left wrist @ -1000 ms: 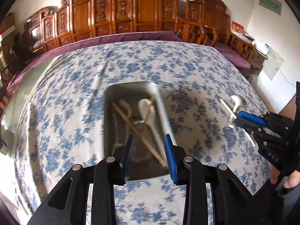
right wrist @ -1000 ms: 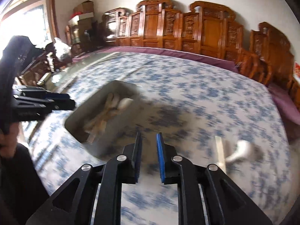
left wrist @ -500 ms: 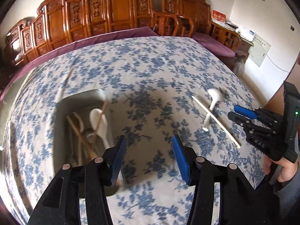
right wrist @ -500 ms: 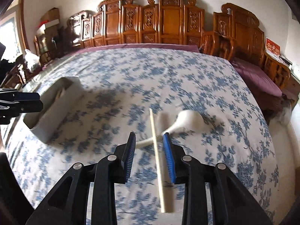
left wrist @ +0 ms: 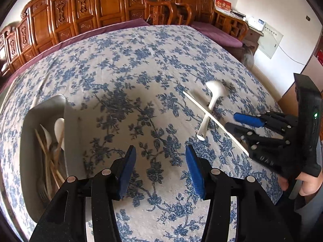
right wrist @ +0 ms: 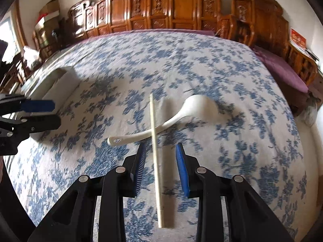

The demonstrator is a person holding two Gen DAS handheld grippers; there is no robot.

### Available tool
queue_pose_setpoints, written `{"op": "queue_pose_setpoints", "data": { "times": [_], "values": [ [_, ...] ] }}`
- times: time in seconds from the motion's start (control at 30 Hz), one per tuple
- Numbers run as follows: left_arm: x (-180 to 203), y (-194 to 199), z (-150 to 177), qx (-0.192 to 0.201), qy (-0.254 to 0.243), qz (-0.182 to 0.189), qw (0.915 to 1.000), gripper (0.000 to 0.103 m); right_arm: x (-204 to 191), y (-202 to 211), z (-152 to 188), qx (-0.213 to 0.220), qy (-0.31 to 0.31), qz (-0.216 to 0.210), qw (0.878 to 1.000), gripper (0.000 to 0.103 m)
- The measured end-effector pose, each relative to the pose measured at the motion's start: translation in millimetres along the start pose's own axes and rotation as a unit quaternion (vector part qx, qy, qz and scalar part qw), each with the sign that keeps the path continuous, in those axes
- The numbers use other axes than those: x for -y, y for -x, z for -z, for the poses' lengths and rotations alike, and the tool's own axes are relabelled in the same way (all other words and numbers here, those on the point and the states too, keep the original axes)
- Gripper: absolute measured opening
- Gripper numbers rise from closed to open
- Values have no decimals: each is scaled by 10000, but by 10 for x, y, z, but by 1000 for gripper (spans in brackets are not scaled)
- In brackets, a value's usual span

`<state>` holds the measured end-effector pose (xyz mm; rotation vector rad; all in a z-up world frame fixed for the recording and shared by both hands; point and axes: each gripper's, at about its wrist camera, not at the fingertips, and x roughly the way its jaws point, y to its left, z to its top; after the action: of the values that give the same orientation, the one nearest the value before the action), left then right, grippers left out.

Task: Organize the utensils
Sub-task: 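Grasp the pale chopstick with the right tool while the left tool approaches the white spoon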

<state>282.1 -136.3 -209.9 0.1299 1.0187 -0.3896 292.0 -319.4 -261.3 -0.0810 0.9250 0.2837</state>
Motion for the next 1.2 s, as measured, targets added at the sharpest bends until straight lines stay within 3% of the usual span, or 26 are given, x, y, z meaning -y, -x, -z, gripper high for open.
{"op": "queue_pose_setpoints", "data": {
  "times": [0.2, 0.37, 0.43, 0.53, 0.6, 0.63, 0.8, 0.87, 1.2],
  "values": [
    [40, -63, 41, -93, -47, -26, 9999, 48, -119, -163, 18, -265, 267, 122, 9992, 33],
    [82, -59, 46, -140, -112, -115, 9998, 48, -170, -227, -13, -323, 495, 172, 9981, 20],
    [94, -59, 44, -160, -143, -162, 9996, 48, -199, -232, -19, -338, 571, 117, 9977, 6],
    [105, -69, 32, -183, -154, -221, 9995, 48, -223, -235, -18, -355, 659, 95, 9971, 6],
    [112, -85, 23, -207, -151, -251, 9994, 57, -199, -214, -22, -341, 591, 23, 9977, 6],
    [119, -87, 18, -170, -161, -277, 9993, 67, -187, -183, -29, -276, 560, 6, 9981, 6],
    [157, -167, -32, -200, -170, -332, 9991, 72, 56, 8, -94, 131, 90, -2, 9999, 6],
    [199, -223, -78, -172, -214, -322, 9991, 80, 197, 63, -86, 207, -75, 137, 9997, 6],
    [615, -597, -421, 14, -797, -322, 9963, 86, 768, 166, 16, 325, -769, 574, 9949, 6]
  ]
}}
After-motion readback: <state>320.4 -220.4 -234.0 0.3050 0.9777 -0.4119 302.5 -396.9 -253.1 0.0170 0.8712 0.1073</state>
